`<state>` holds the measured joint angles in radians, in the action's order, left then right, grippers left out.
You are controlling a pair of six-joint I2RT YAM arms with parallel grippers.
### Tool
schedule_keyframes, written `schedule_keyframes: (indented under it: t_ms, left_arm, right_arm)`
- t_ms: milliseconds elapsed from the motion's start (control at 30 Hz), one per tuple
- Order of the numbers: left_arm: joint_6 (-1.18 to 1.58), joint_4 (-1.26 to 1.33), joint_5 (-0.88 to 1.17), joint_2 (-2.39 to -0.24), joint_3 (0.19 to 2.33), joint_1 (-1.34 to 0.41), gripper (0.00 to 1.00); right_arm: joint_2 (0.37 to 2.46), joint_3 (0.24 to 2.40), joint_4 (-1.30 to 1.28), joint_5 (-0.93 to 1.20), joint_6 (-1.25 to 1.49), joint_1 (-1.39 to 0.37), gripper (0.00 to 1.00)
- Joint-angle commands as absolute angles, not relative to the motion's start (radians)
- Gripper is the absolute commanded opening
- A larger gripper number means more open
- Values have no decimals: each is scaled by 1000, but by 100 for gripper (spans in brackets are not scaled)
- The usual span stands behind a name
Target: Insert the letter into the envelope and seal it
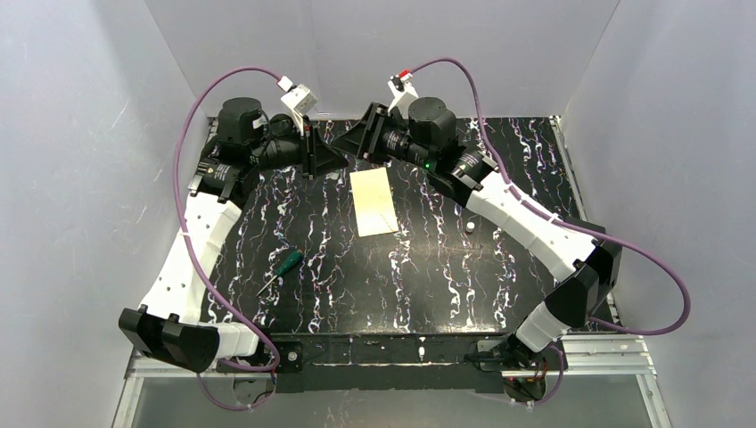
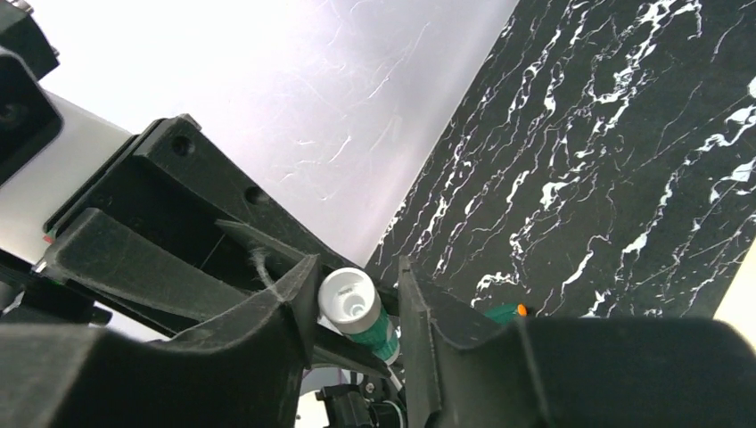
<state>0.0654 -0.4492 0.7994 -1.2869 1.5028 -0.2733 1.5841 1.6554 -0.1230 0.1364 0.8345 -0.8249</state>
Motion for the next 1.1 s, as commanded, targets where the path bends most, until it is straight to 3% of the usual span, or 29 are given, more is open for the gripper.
schedule_keyframes:
  t_ms: [0, 67, 133, 267, 400, 567, 700, 767, 800, 833, 867, 900, 933, 1000, 1067]
  left_arm:
    - [79, -433, 811, -1272, 1526, -273, 0]
    - [64, -450, 803, -1269, 1528, -273, 0]
    - [54, -467, 803, -1268, 1528, -272, 0]
    - [71, -501, 879, -1275, 1543, -273, 0]
    - [133, -506, 1074, -1285, 1554, -272, 0]
    - [298, -332, 1303, -1265, 1493, -272, 0]
    - [516, -34, 1381, -1246, 1399, -273, 0]
    - [575, 52, 1389, -1248, 1371, -273, 0]
    - [575, 53, 1383, -1249, 1368, -272, 0]
    - [568, 48, 1361, -1247, 1366, -272, 0]
    - [558, 43, 1335, -1243, 1363, -273, 0]
    - [539, 28, 1298, -1240, 1366, -274, 0]
    - [502, -30, 1233, -1236, 1377, -273, 0]
    - [459, -125, 1073, -1228, 1398, -273, 0]
    - [527, -120, 883, -1214, 1383, -273, 0]
  right_arm:
    - [1575, 1679, -108, 157, 824, -825, 34]
    - [1568, 1669, -96, 151, 825, -825, 11]
    - [1557, 1661, -85, 144, 814, -825, 1]
    - [1517, 1581, 95, 241, 706, -819, 1]
    - [1475, 1474, 362, 603, 618, -783, 1]
    - [1485, 1465, 432, 920, 643, -776, 1]
    - [1487, 1410, 560, 988, 763, -776, 1]
    - [1482, 1422, 484, 927, 737, -776, 1]
    - [1479, 1439, 437, 889, 708, -776, 4]
    - [1476, 1467, 373, 830, 679, -776, 23]
    - [1468, 1484, 311, 746, 651, -776, 52]
    - [1457, 1503, 249, 657, 620, -776, 69]
    - [1444, 1514, 190, 548, 598, -776, 80]
    - [1404, 1502, 125, 350, 585, -775, 90]
    - [1354, 1440, 138, 195, 582, -776, 92]
